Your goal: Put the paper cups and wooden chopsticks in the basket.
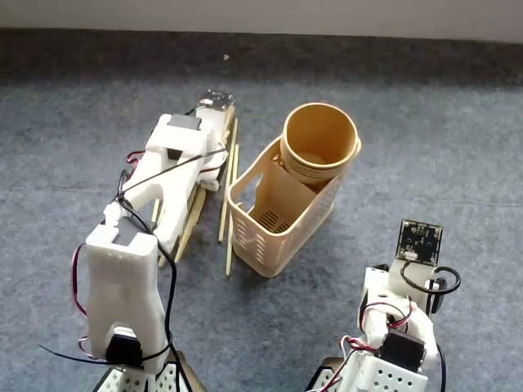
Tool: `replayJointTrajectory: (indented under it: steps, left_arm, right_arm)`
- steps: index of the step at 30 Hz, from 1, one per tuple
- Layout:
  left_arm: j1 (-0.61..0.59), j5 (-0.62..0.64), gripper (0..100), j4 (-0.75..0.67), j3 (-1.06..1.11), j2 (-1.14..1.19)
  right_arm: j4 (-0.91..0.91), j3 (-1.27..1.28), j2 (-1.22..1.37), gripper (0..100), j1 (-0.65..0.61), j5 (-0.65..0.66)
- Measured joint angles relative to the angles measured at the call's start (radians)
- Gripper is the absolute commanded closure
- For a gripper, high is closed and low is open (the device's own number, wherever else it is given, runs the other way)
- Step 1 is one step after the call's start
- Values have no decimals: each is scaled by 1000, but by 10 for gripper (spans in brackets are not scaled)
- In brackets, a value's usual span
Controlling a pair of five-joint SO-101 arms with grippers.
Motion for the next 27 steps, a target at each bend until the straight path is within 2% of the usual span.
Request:
replayJointTrajectory:
  steps: [4,10,20,24,27]
  left_arm:
    - [0,0,995,15,-21,2]
    - [18,-5,996,117,-150,15]
    - [91,-5,996,402,-635,23]
    - [120,-3,996,445,-801,23]
    - [129,-5,996,446,-842,23]
  right_arm:
    - [-2,0,0,652,0,0]
    - [-2,0,0,652,0,0]
    - [-2,0,0,652,0,0]
    - [-2,0,0,652,0,0]
    - [-2,0,0,652,0,0]
